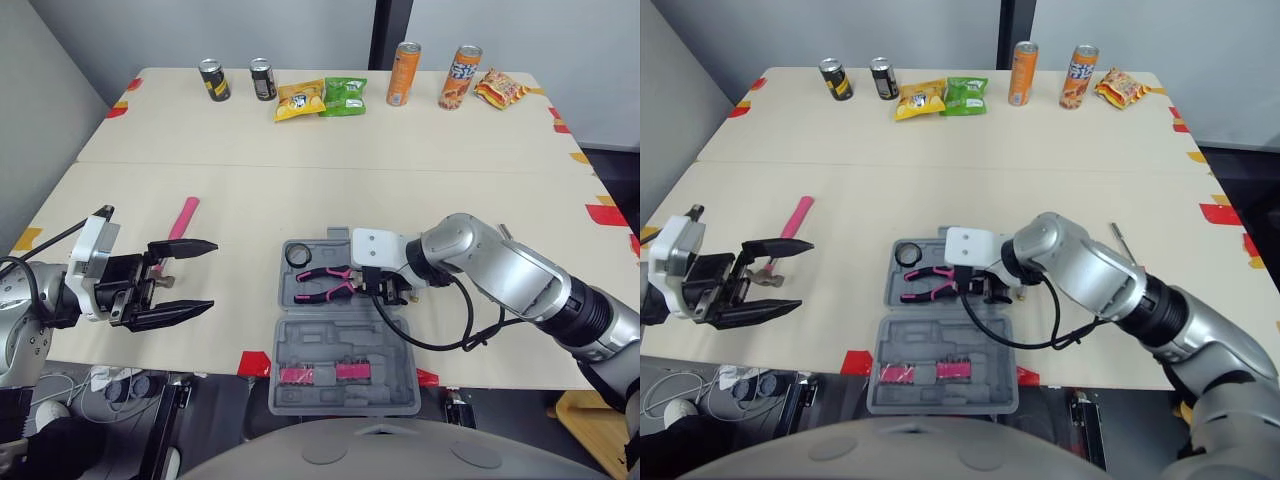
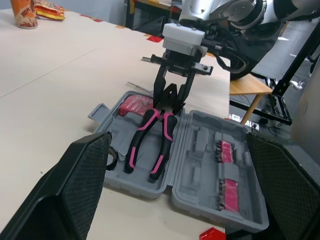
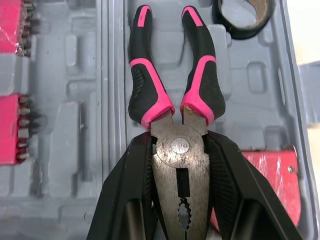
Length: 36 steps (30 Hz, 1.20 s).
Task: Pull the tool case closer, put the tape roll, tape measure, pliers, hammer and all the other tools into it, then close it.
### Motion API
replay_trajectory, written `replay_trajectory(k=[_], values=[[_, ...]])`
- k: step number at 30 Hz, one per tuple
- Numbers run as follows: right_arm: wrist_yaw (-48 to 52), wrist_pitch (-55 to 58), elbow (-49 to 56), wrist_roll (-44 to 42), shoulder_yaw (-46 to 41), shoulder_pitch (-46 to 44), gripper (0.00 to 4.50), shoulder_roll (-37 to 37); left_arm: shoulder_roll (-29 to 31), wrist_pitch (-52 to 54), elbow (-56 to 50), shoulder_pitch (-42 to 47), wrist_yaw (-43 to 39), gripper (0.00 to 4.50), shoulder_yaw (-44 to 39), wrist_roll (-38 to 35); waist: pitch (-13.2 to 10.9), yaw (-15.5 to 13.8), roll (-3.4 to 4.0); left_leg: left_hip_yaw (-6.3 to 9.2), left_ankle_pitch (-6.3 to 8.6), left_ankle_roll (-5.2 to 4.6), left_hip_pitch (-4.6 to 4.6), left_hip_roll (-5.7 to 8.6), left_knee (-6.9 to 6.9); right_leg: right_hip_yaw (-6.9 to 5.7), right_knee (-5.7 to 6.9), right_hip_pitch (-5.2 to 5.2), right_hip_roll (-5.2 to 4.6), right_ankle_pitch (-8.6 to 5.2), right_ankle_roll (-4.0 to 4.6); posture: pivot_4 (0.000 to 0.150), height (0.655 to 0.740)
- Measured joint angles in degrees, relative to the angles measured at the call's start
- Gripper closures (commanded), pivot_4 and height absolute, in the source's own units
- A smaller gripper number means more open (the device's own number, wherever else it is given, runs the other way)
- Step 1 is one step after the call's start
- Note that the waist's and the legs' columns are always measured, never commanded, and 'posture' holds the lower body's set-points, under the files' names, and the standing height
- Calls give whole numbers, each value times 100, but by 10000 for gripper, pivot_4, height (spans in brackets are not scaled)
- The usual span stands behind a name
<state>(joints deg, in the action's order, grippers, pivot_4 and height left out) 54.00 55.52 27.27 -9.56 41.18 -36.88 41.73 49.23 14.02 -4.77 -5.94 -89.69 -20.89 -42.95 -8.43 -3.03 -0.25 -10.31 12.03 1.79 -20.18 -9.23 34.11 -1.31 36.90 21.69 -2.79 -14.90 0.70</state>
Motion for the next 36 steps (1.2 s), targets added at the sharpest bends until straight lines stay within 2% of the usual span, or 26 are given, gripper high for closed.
replay_trajectory(k=[22, 24, 26, 30, 36], values=[[-7, -336, -724, 445, 256, 153, 34823, -679, 69, -787, 421, -245, -20, 0, 358, -133, 1, 24, -2, -1, 3, 19, 4, -6, 5, 5, 19, 8, 7, -6, 10, 1500, 7400], [10, -416, -810, 449, 256, 187, 24142, -725, 82, -839, 435, -298, -20, 0, 359, -145, 1, 22, -2, -1, 4, 22, 3, -6, 5, 5, 18, 8, 7, -7, 12, 1500, 7400], [35, -540, -878, 455, 252, 253, 17879, -743, 89, -891, 477, -319, -21, 0, 373, -168, 1, 11, -2, -1, 4, 23, 3, -6, 5, 5, 18, 8, 7, -7, 12, 1500, 7400], [54, -876, -888, 372, -57, 549, 17879, -734, 102, -943, 535, -326, -22, 0, 435, -186, 2, -20, -7, -3, 5, 24, 0, -6, 6, 6, 14, 8, 7, -8, 13, 1500, 7400], [154, -1887, -886, -247, -1162, 1319, 17879, -911, 103, -1064, 662, -306, -23, 0, 583, -195, 2, -35, -8, -5, 11, 33, 1, -7, 5, 8, 15, 10, 7, -9, 14, 1500, 7400]])
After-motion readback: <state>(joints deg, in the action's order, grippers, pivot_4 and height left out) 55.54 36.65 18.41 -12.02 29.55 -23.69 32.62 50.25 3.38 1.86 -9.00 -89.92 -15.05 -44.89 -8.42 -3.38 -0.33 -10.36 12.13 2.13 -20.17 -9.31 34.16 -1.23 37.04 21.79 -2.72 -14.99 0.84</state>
